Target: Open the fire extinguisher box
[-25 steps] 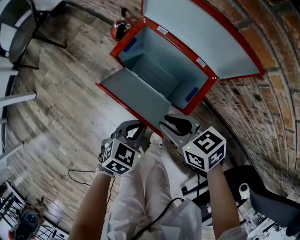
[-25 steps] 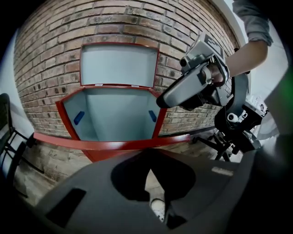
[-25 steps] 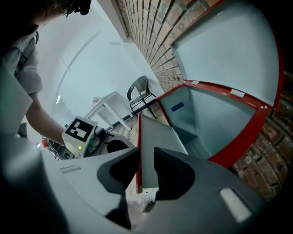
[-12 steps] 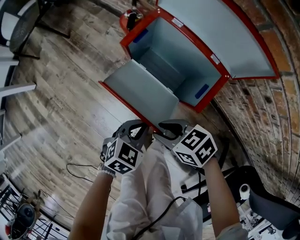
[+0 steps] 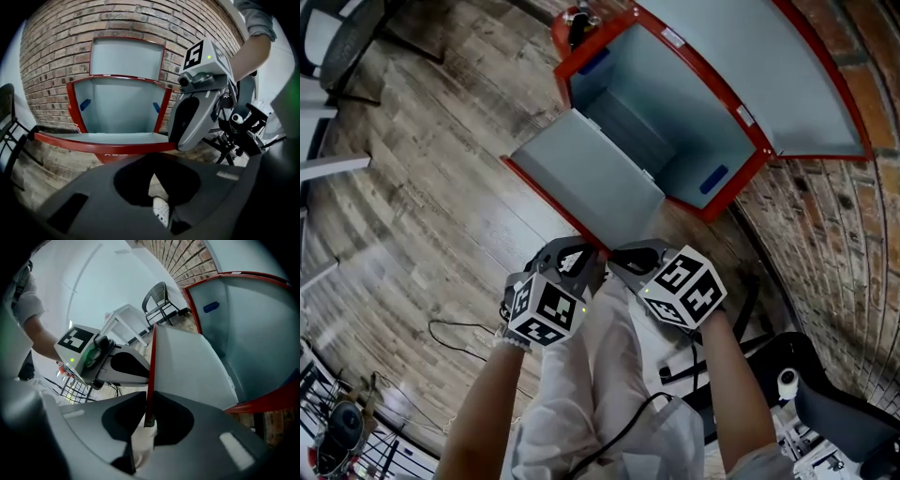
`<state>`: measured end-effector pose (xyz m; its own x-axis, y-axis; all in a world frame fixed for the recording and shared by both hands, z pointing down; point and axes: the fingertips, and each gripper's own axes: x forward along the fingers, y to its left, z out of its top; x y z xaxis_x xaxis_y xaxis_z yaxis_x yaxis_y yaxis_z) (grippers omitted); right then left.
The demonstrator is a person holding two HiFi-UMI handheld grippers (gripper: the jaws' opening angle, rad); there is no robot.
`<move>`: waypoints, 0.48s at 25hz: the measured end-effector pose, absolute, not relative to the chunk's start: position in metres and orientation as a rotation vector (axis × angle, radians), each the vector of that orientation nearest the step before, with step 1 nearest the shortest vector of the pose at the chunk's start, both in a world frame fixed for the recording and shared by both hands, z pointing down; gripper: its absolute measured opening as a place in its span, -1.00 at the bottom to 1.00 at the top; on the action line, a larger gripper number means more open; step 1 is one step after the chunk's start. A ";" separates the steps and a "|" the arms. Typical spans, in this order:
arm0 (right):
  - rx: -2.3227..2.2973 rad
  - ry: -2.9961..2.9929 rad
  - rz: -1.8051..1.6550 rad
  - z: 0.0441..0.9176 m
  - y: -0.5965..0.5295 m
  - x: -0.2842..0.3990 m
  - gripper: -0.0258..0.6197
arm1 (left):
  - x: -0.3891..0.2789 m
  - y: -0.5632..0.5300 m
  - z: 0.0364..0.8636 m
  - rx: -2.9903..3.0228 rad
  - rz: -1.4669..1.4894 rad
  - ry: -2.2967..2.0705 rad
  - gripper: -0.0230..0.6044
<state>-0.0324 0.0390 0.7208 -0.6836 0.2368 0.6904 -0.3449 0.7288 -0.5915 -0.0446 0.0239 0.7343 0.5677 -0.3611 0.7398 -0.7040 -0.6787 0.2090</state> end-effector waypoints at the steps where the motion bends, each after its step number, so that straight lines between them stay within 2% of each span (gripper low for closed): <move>1: 0.081 -2.132 0.931 0.722 0.040 -0.033 -0.77 | -0.046 0.025 0.735 2.312 0.935 -0.854 -0.93; 12: 0.073 -2.071 0.925 0.747 0.057 -0.040 -0.78 | -0.090 0.031 0.725 2.306 0.936 -0.958 -0.93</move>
<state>-0.0395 0.0565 0.7469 -0.6415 0.2641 0.7202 -0.3600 0.7254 -0.5867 -0.0903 0.0306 0.7251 0.5232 -0.4263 0.7379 -0.7474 -0.6456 0.1569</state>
